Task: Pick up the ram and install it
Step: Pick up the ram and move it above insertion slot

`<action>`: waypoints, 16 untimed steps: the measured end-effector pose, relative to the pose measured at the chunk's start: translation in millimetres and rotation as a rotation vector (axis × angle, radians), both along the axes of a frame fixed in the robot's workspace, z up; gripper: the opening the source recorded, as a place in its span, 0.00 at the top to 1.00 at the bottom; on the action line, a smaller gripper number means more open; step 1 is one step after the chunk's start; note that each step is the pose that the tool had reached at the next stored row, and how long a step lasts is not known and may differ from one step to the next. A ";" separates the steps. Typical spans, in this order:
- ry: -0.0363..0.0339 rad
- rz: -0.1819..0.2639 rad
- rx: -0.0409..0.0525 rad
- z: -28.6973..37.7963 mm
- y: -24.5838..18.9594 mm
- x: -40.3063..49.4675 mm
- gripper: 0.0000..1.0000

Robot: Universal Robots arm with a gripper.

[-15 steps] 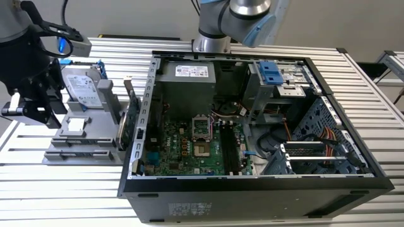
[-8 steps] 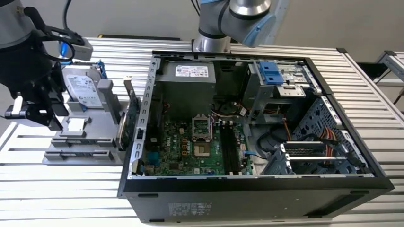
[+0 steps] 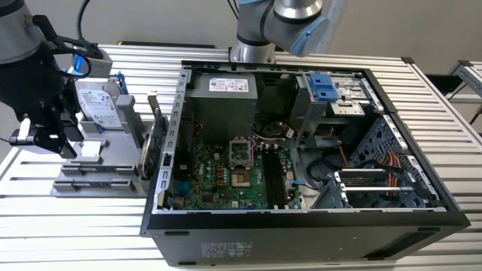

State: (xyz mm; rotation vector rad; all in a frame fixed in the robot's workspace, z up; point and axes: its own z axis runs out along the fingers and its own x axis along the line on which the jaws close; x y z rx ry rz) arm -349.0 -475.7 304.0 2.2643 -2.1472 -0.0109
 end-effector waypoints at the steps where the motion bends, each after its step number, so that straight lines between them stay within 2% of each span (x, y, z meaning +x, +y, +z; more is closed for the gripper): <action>1: 0.0000 0.000 0.0000 -0.9 0.2 -0.1 0.00; 16: -0.0001 0.000 0.0001 -15.4 3.0 0.0 0.00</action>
